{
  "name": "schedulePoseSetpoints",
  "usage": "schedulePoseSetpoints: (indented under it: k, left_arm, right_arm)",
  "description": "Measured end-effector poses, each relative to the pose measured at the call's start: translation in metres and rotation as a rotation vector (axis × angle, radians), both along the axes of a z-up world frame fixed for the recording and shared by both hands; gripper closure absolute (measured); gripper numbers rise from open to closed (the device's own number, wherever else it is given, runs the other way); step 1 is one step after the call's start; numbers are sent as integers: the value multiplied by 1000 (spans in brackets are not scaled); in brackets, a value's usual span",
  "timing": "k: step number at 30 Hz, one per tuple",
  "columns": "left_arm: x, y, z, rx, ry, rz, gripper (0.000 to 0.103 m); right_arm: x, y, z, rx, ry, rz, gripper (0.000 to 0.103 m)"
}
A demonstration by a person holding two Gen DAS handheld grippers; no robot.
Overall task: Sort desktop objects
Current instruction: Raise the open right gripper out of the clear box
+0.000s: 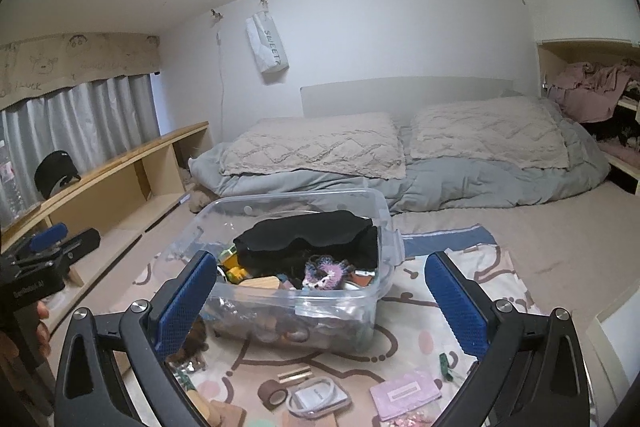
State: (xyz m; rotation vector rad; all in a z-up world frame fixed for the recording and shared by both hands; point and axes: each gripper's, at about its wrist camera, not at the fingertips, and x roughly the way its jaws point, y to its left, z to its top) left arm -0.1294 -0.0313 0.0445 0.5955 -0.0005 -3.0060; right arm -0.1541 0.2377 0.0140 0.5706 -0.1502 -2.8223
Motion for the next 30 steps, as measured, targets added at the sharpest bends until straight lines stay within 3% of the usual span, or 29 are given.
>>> schedulePoseSetpoints:
  k: [16, 24, 30]
  left_arm:
    - [14, -14, -7, 50, 20, 19, 0]
    - [13, -23, -18, 59, -4, 14, 0]
    - [12, -29, -33, 46, -26, 14, 0]
  right_arm:
    - [15, 11, -3, 4, 57, 9, 0]
    - [9, 9, -24, 50, 29, 9, 0]
    - [16, 13, -37, 46, 71, 14, 0]
